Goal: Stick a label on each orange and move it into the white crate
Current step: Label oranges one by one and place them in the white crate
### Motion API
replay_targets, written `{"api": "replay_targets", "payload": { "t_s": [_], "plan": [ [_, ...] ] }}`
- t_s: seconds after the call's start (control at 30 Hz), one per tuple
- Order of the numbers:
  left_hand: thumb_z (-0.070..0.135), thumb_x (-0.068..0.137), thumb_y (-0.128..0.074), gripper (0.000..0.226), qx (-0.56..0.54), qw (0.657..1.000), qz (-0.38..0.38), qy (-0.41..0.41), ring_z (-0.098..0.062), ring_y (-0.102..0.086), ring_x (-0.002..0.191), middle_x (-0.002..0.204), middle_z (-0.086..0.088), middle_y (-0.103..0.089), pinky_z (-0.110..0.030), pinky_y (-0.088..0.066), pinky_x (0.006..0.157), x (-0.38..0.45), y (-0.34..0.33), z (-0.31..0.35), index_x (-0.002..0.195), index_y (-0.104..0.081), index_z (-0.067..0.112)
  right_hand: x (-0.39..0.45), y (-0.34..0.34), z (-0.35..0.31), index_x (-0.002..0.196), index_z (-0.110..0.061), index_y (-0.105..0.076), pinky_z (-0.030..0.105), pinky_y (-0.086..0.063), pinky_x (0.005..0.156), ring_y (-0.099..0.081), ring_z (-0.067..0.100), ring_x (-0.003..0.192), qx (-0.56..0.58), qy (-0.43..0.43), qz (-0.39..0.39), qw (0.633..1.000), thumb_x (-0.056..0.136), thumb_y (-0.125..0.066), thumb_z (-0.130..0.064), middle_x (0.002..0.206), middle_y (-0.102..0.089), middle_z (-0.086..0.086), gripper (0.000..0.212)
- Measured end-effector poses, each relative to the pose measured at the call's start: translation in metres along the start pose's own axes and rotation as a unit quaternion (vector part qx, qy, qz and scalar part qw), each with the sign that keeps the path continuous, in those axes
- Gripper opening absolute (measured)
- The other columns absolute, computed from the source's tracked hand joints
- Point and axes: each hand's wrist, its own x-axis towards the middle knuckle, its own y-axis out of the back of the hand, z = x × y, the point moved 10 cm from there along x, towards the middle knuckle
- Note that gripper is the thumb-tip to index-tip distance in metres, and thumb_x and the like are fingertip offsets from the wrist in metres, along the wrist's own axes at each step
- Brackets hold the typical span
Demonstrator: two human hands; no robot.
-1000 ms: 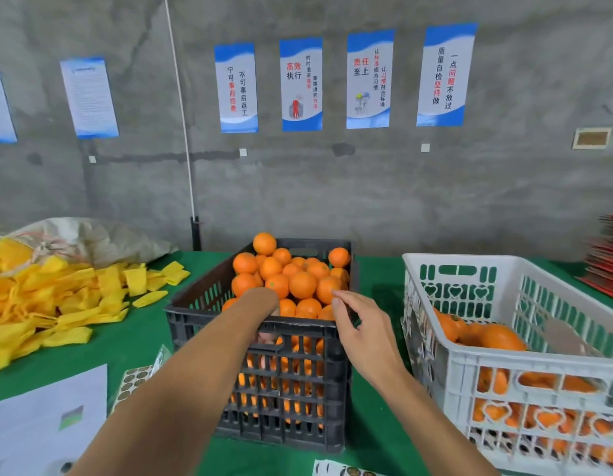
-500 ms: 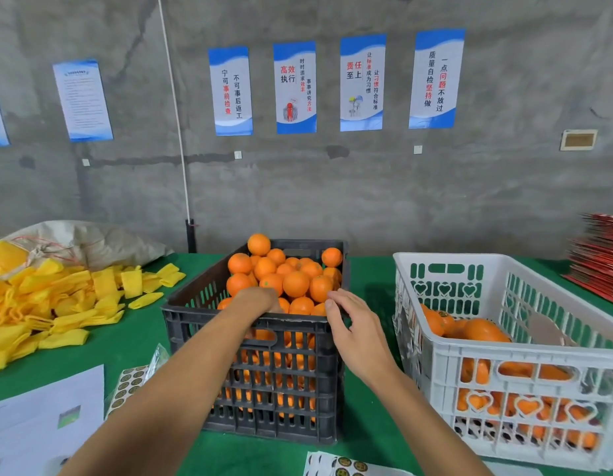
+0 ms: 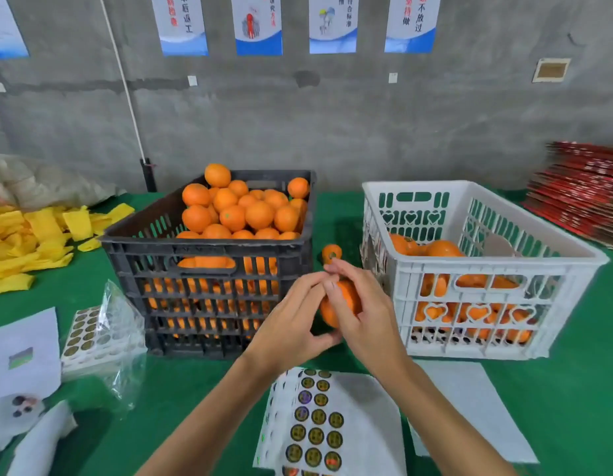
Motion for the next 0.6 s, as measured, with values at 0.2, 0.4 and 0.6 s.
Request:
{"api": "replay_targets", "payload": {
  "t_s": [0.2, 0.4, 0.6],
  "plan": [
    [0.037, 0.086, -0.074, 0.074, -0.075, 0.975, -0.131, 0.161, -0.007, -0.051, 0.129, 0.149, 0.016, -0.035, -0.039, -0.053, 0.1, -0.074, -0.067, -0.026, 0.151, -0.038, 0.028, -0.069, -0.026, 0.062, 0.155, -0.032, -0.036, 0.038, -0.045, 0.113, -0.047, -0.001, 0.134, -0.006, -0.152, -0.121, 0.981, 0.104, -0.047, -0.055, 0.153, -0.045, -0.019, 0.057],
    [0.056, 0.085, -0.077, 0.07, -0.124, 0.938, -0.075, 0.315, 0.008, -0.062, 0.106, 0.133, 0.042, -0.039, -0.021, -0.057, 0.088, -0.117, -0.072, -0.06, 0.139, -0.032, 0.058, -0.135, -0.037, 0.063, 0.153, -0.055, -0.02, 0.005, -0.028, 0.11, -0.032, -0.017, 0.138, -0.056, -0.13, -0.309, 0.941, 0.092, -0.057, -0.073, 0.152, -0.03, -0.04, 0.074],
    [0.053, 0.087, -0.077, 0.074, -0.158, 0.927, -0.054, 0.337, 0.009, -0.064, 0.105, 0.135, 0.037, -0.041, -0.022, -0.06, 0.087, -0.121, -0.072, -0.064, 0.145, -0.032, 0.055, -0.153, -0.047, 0.068, 0.156, -0.046, -0.035, 0.003, 0.013, 0.11, -0.001, -0.012, 0.15, -0.219, -0.051, -0.415, 0.882, 0.082, -0.04, -0.091, 0.163, -0.001, -0.033, 0.087]
  ]
}}
